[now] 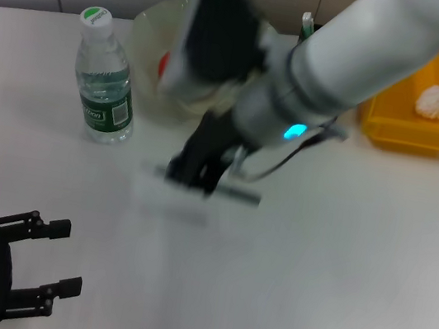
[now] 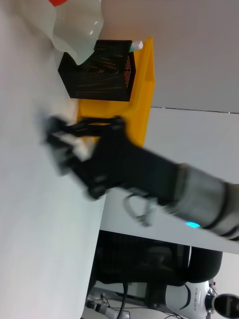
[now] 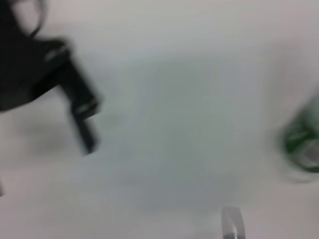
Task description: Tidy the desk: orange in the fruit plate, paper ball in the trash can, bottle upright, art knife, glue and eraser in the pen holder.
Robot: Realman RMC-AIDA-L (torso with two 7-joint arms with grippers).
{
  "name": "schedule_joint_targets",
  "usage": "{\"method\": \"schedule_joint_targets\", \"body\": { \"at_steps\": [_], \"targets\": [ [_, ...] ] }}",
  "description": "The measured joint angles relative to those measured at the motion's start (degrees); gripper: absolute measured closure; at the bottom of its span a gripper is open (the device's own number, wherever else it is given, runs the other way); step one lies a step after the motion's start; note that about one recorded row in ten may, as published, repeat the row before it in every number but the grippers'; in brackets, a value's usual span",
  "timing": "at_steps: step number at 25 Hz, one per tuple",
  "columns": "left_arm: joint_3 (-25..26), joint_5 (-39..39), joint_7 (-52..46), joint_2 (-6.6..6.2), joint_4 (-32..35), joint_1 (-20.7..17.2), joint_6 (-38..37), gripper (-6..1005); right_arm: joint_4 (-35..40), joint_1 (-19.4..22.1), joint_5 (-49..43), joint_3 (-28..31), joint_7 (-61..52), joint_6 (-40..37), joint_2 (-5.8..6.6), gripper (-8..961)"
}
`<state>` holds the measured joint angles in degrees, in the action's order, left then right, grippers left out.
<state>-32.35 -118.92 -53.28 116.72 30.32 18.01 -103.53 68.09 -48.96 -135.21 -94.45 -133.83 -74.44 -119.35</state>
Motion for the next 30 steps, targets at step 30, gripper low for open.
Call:
{"method": "schedule_joint_targets", "body": {
  "at_steps": [30],
  "targets": [
    [0.09,0.19,0.46,0.61,-0.5,0.98,0.99,248,-5.99,12.77,22.79,36.58,29.61,21.58,0.6,822]
  ]
}}
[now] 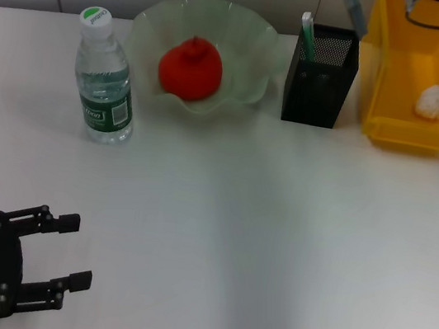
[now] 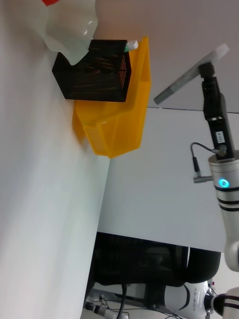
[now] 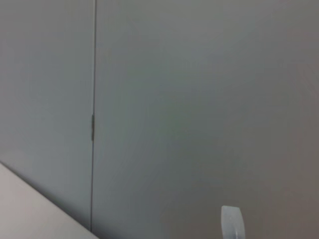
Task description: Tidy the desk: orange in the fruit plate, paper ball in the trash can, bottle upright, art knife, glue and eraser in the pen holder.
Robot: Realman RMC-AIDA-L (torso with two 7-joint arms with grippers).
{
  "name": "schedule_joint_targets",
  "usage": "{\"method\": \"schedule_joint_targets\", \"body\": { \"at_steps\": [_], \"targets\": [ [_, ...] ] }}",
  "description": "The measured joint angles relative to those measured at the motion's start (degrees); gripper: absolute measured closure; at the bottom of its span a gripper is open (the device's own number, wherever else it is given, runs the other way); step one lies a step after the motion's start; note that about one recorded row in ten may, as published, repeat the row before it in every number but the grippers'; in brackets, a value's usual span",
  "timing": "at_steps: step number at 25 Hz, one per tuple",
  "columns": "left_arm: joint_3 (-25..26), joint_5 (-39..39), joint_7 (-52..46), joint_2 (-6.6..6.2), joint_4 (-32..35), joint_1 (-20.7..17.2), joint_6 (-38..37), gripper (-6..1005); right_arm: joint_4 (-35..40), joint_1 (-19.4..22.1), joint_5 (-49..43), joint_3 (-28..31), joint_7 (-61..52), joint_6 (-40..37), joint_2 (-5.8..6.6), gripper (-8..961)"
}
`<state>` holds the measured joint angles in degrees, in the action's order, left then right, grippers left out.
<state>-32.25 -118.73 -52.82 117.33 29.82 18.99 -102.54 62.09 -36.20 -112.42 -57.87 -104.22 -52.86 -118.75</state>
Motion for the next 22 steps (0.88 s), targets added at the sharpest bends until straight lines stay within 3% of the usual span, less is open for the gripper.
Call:
{"method": "schedule_joint_targets", "body": {
  "at_steps": [5,22],
  "targets": [
    [0.0,0.0,-0.04,0.01,-0.02,0.15,0.0,248,-8.3,-1.99,4.49,2.74,4.69,2.48,0.38,824],
    [-0.09,-0.02,0.16,0.42,0.04,0.14,0.46,245,-18.67,-4.01,5.13,3.64,8.89,6.83,0.44,826]
  ]
}}
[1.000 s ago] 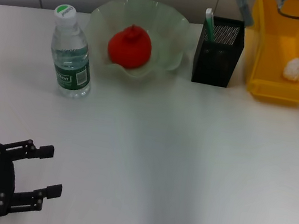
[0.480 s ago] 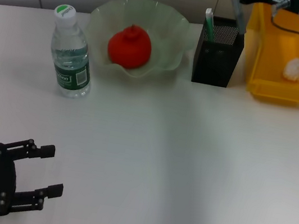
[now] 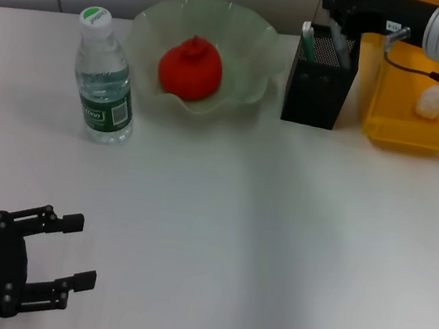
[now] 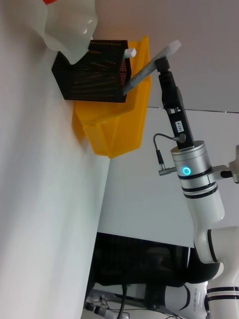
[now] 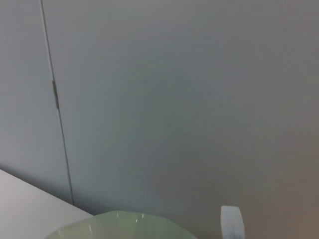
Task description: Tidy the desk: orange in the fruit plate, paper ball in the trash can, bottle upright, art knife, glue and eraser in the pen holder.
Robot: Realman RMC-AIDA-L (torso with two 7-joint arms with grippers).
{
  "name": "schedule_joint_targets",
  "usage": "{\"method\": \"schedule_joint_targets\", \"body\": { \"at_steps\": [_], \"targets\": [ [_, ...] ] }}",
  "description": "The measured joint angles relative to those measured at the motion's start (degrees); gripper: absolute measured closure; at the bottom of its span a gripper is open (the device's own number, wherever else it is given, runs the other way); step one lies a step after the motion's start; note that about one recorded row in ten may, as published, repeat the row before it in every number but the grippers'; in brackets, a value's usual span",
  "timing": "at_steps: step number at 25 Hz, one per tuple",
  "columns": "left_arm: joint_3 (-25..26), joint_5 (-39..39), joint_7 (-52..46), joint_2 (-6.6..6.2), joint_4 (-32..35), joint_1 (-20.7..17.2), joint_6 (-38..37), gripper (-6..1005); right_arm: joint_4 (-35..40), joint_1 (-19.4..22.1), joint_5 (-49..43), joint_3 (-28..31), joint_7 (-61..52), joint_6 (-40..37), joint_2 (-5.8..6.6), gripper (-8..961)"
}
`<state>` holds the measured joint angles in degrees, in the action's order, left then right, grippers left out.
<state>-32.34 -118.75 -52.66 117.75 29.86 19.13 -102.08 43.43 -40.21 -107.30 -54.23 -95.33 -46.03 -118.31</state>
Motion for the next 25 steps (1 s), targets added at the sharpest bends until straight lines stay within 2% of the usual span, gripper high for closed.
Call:
{"method": "schedule_joint_targets", "body": {
  "at_steps": [15,21,25],
  "targets": [
    [0.0,-0.06,0.45,0.02,-0.07,-0.24,0.04,241,2.29,1.03,0.07,-0.54,0.2,0.44,-0.59,827],
    [0.0,-0.03,0.46,0.02,-0.07,-0.19,0.04,240,3.32,1.17,0.07,-0.08,0.03,0.49,-0.61,695],
    [0.1,0.02,-0.6,-0.1,-0.03,0.11,-0.26,239,9.45,4.58,0.08,-0.09,-3.61,-3.61,-0.61,561]
  ]
}}
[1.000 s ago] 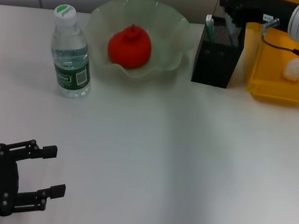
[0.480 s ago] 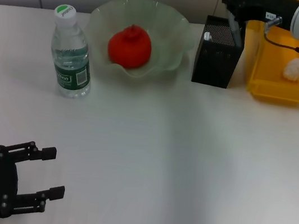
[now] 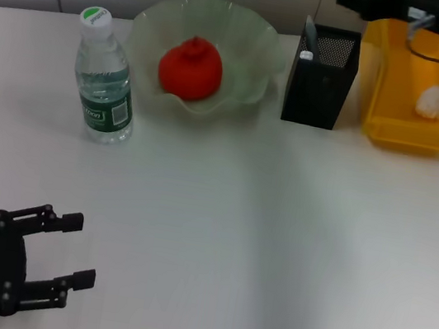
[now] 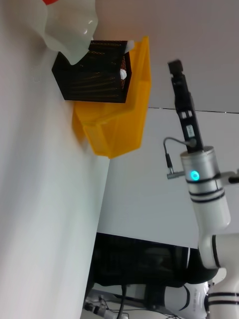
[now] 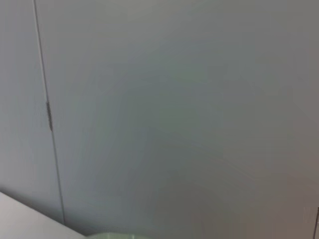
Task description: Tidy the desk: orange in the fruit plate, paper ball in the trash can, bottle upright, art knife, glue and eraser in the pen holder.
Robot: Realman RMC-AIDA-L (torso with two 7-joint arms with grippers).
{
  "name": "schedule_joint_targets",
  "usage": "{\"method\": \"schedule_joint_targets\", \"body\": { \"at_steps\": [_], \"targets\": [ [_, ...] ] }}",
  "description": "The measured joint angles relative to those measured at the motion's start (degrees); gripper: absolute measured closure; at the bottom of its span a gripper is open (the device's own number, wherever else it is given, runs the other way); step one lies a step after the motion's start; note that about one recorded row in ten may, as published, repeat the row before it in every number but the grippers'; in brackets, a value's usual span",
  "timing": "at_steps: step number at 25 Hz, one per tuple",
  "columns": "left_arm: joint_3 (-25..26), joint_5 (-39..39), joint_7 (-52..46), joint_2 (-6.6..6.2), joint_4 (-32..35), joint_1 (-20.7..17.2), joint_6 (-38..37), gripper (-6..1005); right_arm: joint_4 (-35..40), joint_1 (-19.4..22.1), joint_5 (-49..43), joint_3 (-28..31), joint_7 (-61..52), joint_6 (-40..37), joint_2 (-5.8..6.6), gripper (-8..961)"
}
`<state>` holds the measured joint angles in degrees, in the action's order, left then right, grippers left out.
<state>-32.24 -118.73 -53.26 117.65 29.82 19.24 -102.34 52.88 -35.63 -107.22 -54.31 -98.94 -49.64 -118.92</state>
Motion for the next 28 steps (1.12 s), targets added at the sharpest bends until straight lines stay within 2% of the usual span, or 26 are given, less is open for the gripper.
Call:
{"method": "schedule_joint_targets", "body": {
  "at_steps": [2,3,4,7,11,13,16,23,28],
  "targets": [
    [-0.24,-0.02,-2.14,-0.3,0.05,0.61,-0.53,238,4.98,3.31,0.34,0.0,-1.92,-5.03,0.0,505],
    [-0.6,-0.16,-4.19,-0.64,0.07,1.39,-0.72,238,9.62,7.15,1.99,0.0,-2.54,-10.63,0.0,484],
    [-0.6,-0.16,-4.19,-0.64,0.07,1.39,-0.72,238,9.62,7.15,1.99,0.0,-2.54,-10.63,0.0,462],
    [-0.76,-0.37,-5.89,-0.9,-0.11,2.27,-0.87,237,15.49,14.11,8.3,-0.02,0.23,-20.9,-0.04,408],
    [-0.8,-0.42,-7.71,-0.92,-0.13,3.28,-1.23,236,17.4,21.13,13.11,0.03,5.58,-30.46,-0.1,366],
    [-0.96,-0.62,-9.08,-0.93,-0.08,3.92,-1.29,236,16.98,23.44,12.92,-0.23,6.92,-33.36,-0.18,298],
    [-1.79,-1.75,-11.47,-1.09,0.2,5.04,-1.3,235,14.58,24.97,11.5,-0.41,9.26,-36.6,-0.22,197],
    [-3.55,-8.69,-17.62,-2.5,-0.23,9.5,-1.33,234,8.69,25.29,10.12,-1.28,15.78,-42.22,-0.26,186],
    [-3.59,-10.09,-21.04,-3.56,1.29,11.07,-1.53,237,8.24,24.9,5.92,-4.18,16.2,-42.38,-0.29,184]
  ]
}}
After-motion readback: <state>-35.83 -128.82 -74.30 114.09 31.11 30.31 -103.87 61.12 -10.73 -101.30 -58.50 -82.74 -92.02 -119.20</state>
